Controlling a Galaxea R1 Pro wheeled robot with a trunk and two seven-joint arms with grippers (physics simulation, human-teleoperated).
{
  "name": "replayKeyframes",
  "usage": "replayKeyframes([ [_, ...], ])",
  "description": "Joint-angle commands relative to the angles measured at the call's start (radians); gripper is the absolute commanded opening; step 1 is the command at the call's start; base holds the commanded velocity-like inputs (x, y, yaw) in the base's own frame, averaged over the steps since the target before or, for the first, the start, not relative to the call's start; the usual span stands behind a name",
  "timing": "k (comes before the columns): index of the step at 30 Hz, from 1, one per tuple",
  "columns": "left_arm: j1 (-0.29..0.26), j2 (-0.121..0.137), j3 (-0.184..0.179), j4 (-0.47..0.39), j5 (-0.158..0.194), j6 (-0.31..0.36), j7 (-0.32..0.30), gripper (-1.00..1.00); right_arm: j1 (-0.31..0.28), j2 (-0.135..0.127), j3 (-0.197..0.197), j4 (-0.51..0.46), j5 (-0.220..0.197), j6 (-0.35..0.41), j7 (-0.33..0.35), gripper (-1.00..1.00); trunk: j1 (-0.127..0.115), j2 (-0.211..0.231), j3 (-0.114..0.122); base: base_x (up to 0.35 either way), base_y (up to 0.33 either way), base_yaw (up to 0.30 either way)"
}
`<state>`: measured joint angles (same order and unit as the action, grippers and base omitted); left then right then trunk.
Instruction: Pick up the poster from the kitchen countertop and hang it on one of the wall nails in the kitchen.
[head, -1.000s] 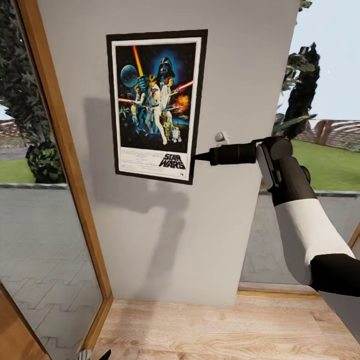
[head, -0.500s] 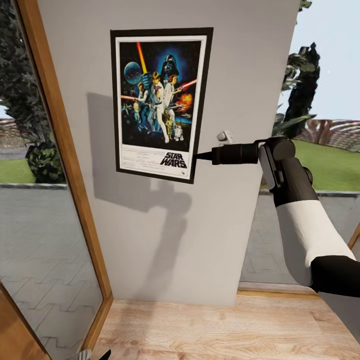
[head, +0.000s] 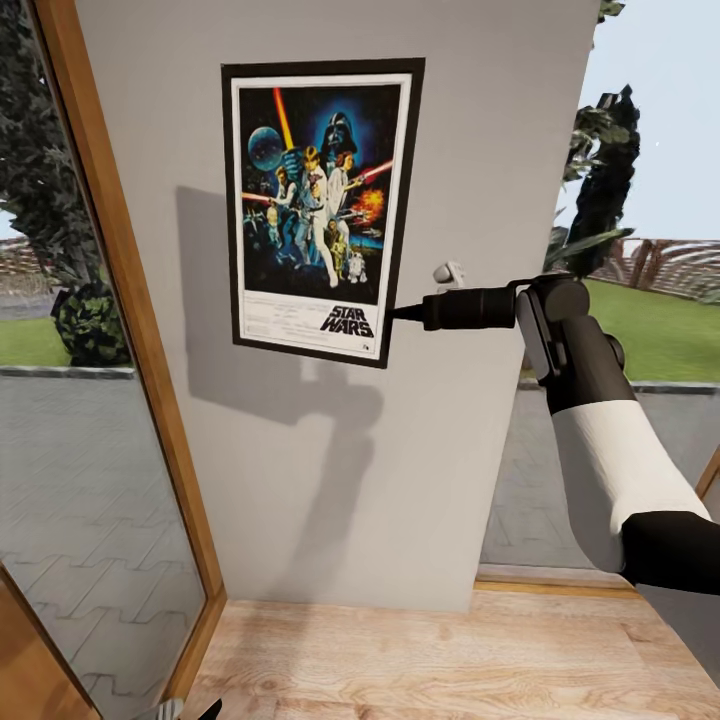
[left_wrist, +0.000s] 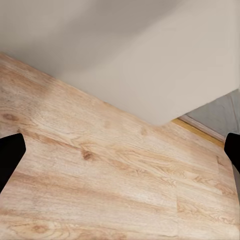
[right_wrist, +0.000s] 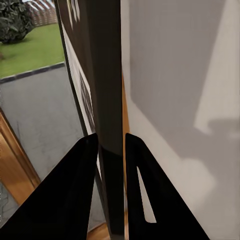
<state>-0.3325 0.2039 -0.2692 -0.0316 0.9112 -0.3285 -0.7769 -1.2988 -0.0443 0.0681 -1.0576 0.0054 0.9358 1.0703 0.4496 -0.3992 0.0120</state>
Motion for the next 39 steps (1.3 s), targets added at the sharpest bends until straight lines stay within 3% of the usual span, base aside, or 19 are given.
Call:
replayKeyframes([
  [1, 0.0, 0.0, -0.008, 0.001, 0.006, -0.006, -0.002, 1.0, -0.001, -0.001, 0.001, 0.0, -0.001, 0.007, 0.004, -1.0, 0.0, -0.001, 0.0, 0.0, 0.0, 0.0],
  [13, 0.0, 0.001, -0.007, 0.001, 0.006, -0.006, -0.002, 1.0, -0.001, 0.001, 0.003, 0.005, 0.002, 0.008, 0.003, -1.0, 0.0, -0.001, 0.0, 0.009, 0.0, 0.0],
  [27, 0.0, 0.001, -0.008, 0.001, 0.006, -0.006, -0.002, 1.0, -0.001, 0.001, 0.003, 0.005, 0.002, 0.006, 0.003, -1.0, 0.0, -0.001, 0.0, 0.26, 0.0, 0.0],
  [39, 0.0, 0.0, -0.008, 0.001, 0.006, -0.006, -0.002, 1.0, -0.001, 0.001, 0.003, 0.004, 0.002, 0.006, 0.003, -1.0, 0.0, -0.001, 0.0, 0.029, 0.0, 0.0],
])
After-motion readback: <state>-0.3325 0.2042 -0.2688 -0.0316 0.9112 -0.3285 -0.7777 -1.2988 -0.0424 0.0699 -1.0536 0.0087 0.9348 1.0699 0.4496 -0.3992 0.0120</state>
